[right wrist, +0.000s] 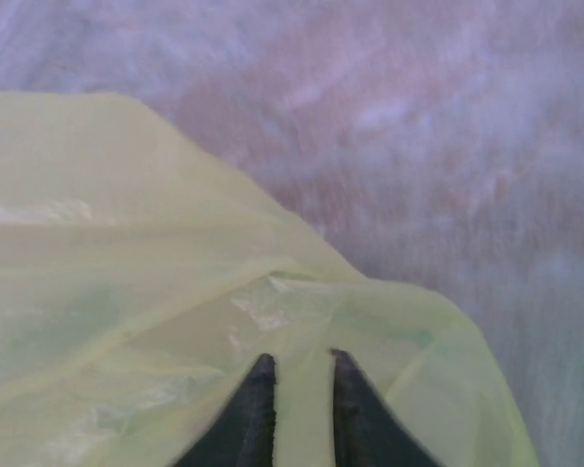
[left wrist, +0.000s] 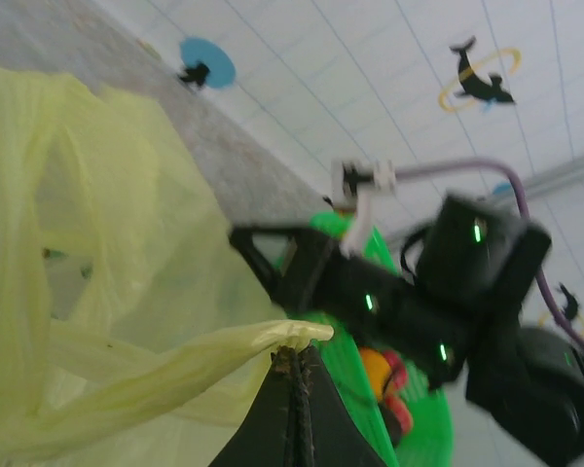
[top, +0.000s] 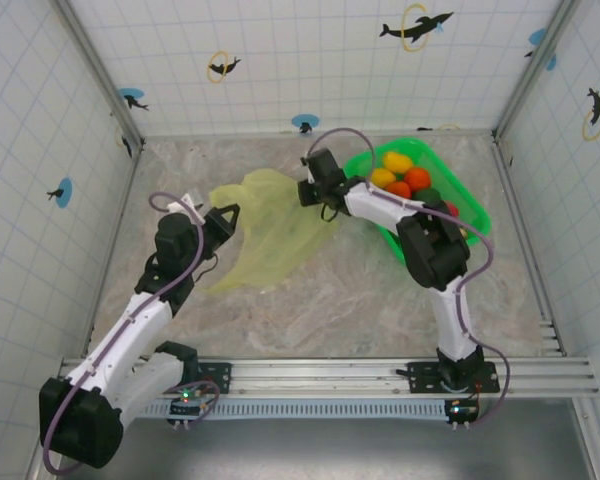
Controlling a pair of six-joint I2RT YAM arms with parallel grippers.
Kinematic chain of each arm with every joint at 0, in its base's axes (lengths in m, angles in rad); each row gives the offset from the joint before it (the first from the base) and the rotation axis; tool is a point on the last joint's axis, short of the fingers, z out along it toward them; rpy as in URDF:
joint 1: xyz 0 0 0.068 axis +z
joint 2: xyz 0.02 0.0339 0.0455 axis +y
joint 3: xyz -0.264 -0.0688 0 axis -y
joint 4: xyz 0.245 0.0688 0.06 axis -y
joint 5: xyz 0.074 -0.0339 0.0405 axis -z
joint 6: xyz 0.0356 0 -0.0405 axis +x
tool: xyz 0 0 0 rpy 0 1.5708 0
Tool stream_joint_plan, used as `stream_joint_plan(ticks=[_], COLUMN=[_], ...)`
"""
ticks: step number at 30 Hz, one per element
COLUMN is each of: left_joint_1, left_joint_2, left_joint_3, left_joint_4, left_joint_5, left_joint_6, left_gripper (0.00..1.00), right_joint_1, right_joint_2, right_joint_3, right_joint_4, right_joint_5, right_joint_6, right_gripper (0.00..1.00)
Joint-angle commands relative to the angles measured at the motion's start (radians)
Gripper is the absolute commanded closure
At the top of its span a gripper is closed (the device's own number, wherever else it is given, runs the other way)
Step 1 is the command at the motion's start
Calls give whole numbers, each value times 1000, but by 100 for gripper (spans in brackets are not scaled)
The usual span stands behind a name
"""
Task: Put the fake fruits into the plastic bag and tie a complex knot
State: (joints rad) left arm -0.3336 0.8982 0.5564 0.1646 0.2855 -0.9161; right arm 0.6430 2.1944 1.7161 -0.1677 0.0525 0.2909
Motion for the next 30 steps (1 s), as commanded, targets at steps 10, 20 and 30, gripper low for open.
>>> stream_joint_plan(ticks=[10, 20, 30], left_joint_1=[-185, -197, -200], left_joint_2=[61, 41, 49], left_joint_3=[-70, -121, -103], left_joint_4=[65, 133, 117], left_joint_5=[102, 54, 66], left_joint_6=[23, 36, 55], left_gripper=[100, 100, 100], right_joint_1=[-43, -234, -313], right_joint_2=[-373, -562, -301], right_joint_3=[-294, -469, -257], right_joint_4=[36, -114, -310], right_joint_5=[-69, 83, 285], right_joint_6=[-114, 16, 55], right_gripper=[51, 53, 14])
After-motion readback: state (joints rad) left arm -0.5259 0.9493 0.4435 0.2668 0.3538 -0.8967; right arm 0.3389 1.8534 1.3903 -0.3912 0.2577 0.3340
